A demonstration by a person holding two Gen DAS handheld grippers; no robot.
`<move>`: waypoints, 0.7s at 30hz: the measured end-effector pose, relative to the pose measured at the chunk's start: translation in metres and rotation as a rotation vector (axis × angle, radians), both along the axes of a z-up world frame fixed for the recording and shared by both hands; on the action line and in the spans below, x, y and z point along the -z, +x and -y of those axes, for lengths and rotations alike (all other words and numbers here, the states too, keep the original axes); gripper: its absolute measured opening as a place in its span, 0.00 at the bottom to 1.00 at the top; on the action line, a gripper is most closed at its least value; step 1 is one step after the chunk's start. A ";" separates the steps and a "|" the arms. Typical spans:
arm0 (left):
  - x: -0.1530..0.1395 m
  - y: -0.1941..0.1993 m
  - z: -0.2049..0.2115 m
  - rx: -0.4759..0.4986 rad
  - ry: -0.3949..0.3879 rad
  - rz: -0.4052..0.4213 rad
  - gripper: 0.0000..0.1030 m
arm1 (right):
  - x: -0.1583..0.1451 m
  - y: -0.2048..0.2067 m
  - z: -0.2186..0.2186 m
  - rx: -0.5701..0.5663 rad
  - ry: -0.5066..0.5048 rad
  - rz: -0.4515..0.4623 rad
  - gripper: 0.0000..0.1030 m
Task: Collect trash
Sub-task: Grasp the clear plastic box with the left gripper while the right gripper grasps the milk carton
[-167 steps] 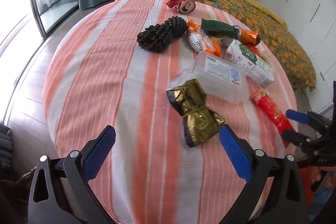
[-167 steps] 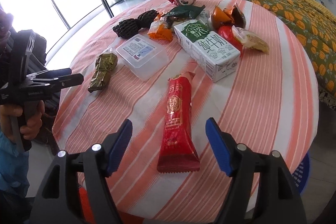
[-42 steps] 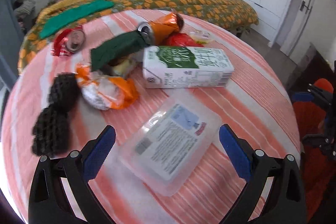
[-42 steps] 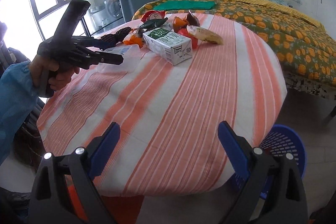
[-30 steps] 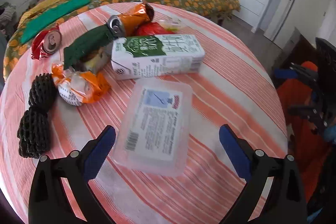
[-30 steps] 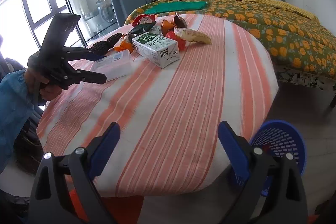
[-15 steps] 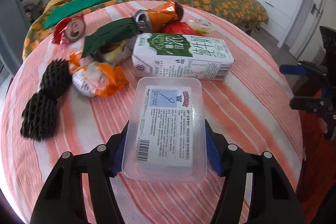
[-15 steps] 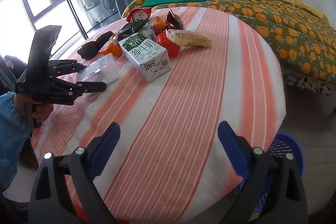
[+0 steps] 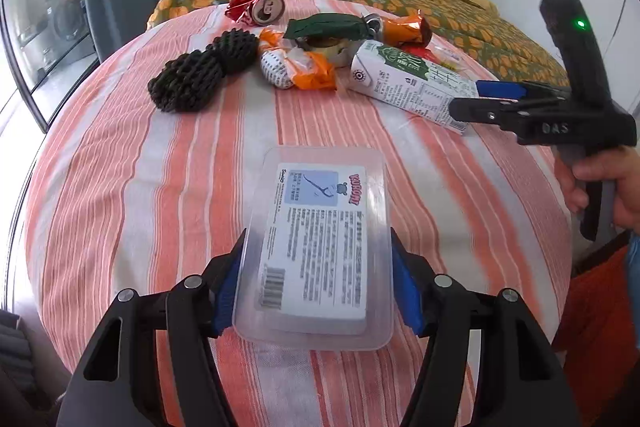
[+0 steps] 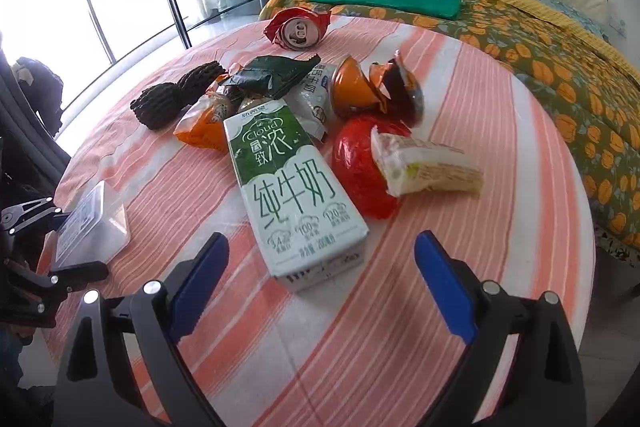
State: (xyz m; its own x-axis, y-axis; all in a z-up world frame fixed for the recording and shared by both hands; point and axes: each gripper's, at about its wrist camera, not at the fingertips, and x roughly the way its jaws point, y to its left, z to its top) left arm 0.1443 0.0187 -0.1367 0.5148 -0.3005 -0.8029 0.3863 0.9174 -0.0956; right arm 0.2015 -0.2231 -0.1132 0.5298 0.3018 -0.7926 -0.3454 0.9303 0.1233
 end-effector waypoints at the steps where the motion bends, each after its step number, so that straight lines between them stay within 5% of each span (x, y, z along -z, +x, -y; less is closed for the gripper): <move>1: 0.000 -0.001 0.000 -0.008 -0.002 0.005 0.61 | 0.001 0.003 -0.002 -0.003 -0.006 -0.002 0.87; 2: 0.001 -0.001 0.000 -0.016 -0.002 0.009 0.61 | 0.002 0.005 -0.004 -0.003 -0.006 -0.005 0.83; 4: 0.001 -0.002 0.000 -0.031 -0.003 0.014 0.62 | 0.004 0.008 -0.007 -0.009 0.005 -0.023 0.59; 21: 0.003 -0.016 0.004 -0.106 -0.018 0.034 0.62 | 0.003 -0.103 -0.005 0.103 -0.005 -0.072 0.54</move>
State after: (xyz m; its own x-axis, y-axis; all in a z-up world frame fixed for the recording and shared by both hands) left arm 0.1283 0.0149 -0.1395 0.5710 -0.2575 -0.7795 0.2906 0.9514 -0.1014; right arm 0.0988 -0.2179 -0.1164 0.4989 0.2445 -0.8314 -0.2388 0.9610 0.1394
